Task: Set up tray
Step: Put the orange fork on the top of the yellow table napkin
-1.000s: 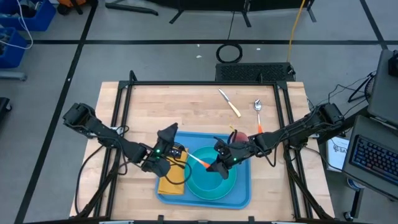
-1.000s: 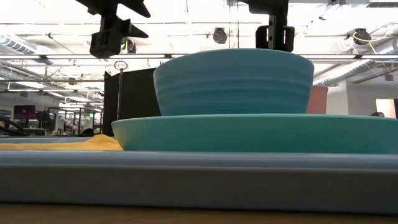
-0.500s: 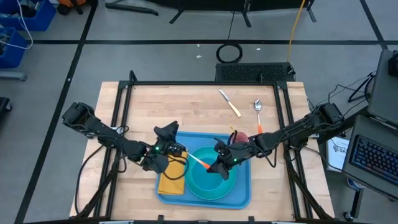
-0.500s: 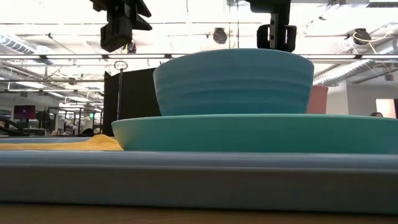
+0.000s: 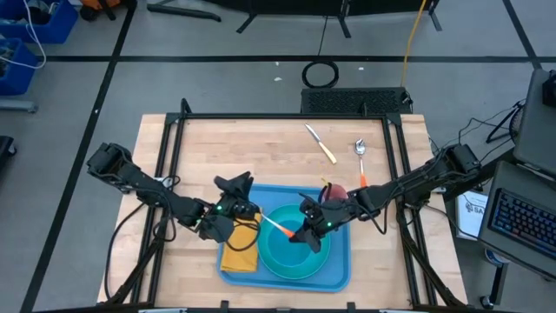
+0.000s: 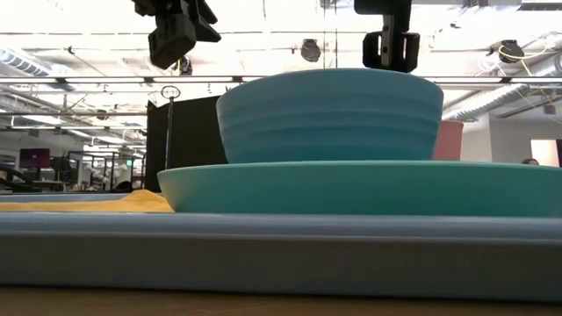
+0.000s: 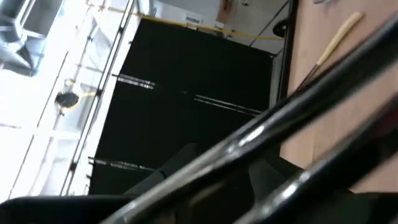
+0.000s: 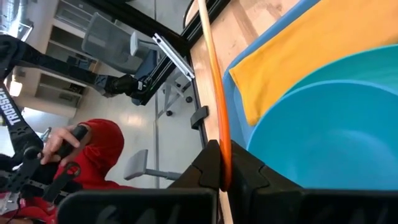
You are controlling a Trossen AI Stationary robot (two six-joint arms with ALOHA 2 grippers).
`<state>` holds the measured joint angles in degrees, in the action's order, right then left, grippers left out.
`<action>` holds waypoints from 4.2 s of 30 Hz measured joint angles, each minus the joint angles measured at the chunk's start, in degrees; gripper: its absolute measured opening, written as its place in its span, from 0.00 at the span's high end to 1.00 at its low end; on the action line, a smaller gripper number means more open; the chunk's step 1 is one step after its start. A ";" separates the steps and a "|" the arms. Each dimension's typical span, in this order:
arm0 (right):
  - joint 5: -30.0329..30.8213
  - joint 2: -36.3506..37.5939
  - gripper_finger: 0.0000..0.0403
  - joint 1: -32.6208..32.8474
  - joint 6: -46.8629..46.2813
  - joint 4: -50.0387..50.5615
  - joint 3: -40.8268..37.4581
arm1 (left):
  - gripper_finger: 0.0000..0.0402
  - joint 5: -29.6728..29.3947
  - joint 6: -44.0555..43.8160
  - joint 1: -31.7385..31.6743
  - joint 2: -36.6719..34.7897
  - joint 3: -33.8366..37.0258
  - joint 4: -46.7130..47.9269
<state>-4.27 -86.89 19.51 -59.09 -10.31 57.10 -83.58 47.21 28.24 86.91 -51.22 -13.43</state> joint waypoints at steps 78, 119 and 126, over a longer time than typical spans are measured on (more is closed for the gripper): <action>23.91 -3.73 1.00 4.21 30.18 -17.70 0.02 | 0.10 33.56 -65.49 24.65 -6.48 0.04 5.77; 18.98 -30.21 1.00 4.90 37.25 -56.61 4.57 | 0.51 24.62 -77.37 18.70 -1.73 0.04 3.91; 18.95 -30.21 1.00 4.32 37.39 -56.74 4.57 | 0.52 25.58 -75.83 18.54 -1.73 0.04 2.12</action>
<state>14.68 -117.10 23.83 -21.70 -67.05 61.67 -58.00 -28.62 46.78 85.19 -51.18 -11.31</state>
